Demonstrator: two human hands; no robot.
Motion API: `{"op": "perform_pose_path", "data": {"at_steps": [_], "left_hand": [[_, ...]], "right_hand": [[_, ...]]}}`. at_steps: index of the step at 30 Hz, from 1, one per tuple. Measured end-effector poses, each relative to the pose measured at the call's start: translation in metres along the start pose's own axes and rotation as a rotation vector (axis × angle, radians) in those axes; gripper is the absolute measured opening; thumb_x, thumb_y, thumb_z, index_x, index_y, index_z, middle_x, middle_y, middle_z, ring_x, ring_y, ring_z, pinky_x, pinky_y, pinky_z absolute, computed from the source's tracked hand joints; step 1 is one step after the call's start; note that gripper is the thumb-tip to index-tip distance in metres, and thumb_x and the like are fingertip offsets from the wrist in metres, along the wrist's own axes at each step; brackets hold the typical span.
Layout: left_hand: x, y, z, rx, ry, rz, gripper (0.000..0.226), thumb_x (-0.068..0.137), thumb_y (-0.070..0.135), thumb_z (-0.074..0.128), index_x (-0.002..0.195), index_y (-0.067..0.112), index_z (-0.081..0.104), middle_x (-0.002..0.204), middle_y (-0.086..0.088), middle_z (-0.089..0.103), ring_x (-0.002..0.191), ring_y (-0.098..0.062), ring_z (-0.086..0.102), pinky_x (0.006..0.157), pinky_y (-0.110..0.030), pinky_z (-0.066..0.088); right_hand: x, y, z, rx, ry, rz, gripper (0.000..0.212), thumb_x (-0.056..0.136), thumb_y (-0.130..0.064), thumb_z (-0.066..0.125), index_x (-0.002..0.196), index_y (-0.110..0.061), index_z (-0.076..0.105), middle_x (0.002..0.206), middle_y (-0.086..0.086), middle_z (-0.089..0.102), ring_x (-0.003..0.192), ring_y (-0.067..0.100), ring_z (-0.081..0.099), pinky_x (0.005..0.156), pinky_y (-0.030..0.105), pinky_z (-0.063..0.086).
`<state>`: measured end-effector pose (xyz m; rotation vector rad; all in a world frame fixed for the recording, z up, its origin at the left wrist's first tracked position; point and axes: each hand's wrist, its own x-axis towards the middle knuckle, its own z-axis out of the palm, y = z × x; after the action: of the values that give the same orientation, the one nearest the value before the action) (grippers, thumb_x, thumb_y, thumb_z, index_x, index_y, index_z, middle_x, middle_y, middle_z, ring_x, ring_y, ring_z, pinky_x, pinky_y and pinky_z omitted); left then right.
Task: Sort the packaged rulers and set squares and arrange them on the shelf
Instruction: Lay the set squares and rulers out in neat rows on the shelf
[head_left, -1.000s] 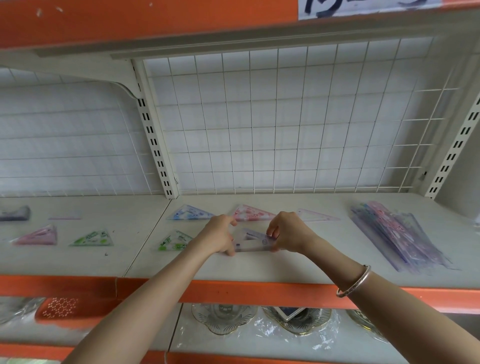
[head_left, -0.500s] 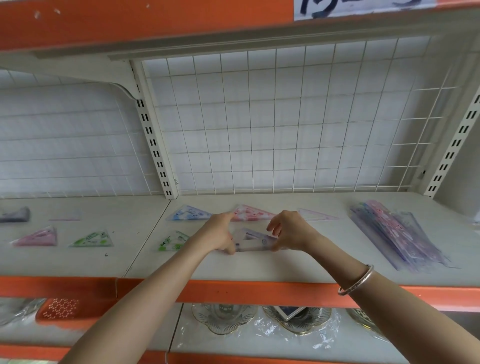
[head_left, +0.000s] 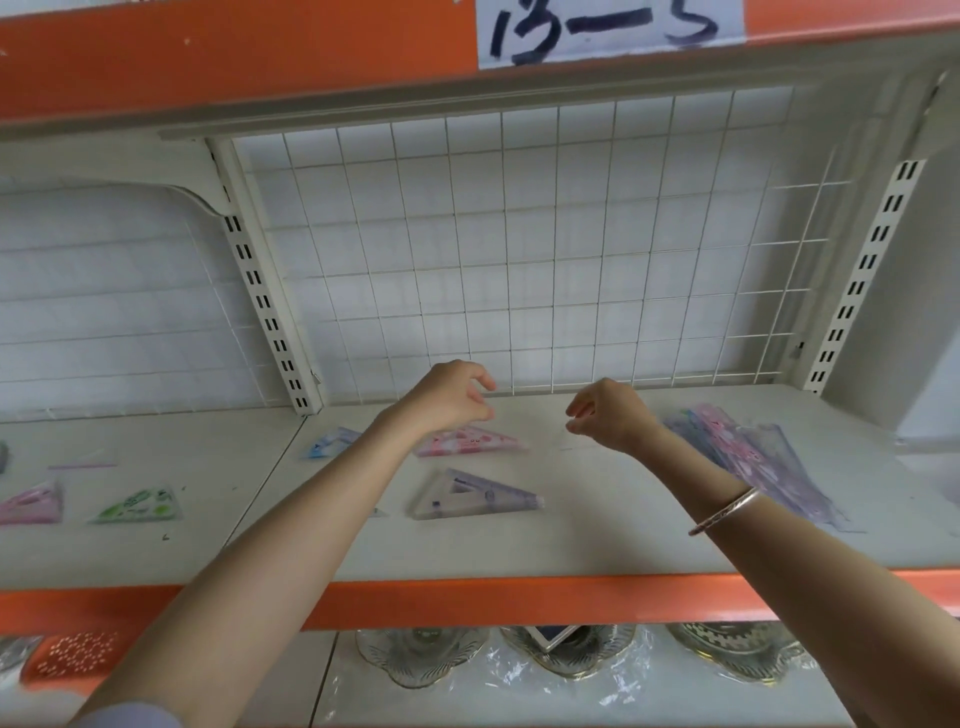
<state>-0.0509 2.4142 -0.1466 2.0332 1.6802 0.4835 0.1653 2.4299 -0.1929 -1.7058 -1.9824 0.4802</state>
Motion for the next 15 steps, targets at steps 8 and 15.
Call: {"op": "perform_pose_path", "data": {"at_steps": [8, 15], "left_hand": [[0.045, 0.03, 0.063, 0.069, -0.123, 0.095, 0.048, 0.085, 0.016, 0.069, 0.13, 0.012, 0.054, 0.125, -0.009, 0.058, 0.106, -0.021, 0.058, 0.089, -0.028, 0.045], [0.081, 0.04, 0.101, 0.323, -0.262, 0.061, 0.081, 0.084, 0.025, 0.071, 0.15, 0.013, 0.025, 0.153, -0.009, 0.032, 0.138, -0.025, 0.035, 0.109, -0.031, 0.032]], "right_hand": [[0.014, 0.036, -0.007, -0.174, -0.139, 0.029, 0.05, 0.081, -0.014, 0.072, 0.128, -0.007, 0.056, 0.129, 0.008, 0.058, 0.119, 0.022, 0.053, 0.098, 0.027, 0.039], [0.024, 0.05, 0.001, -0.195, -0.206, 0.071, 0.061, 0.077, -0.02, 0.077, 0.13, -0.005, 0.053, 0.129, 0.01, 0.056, 0.12, 0.024, 0.05, 0.096, 0.026, 0.038]]}}
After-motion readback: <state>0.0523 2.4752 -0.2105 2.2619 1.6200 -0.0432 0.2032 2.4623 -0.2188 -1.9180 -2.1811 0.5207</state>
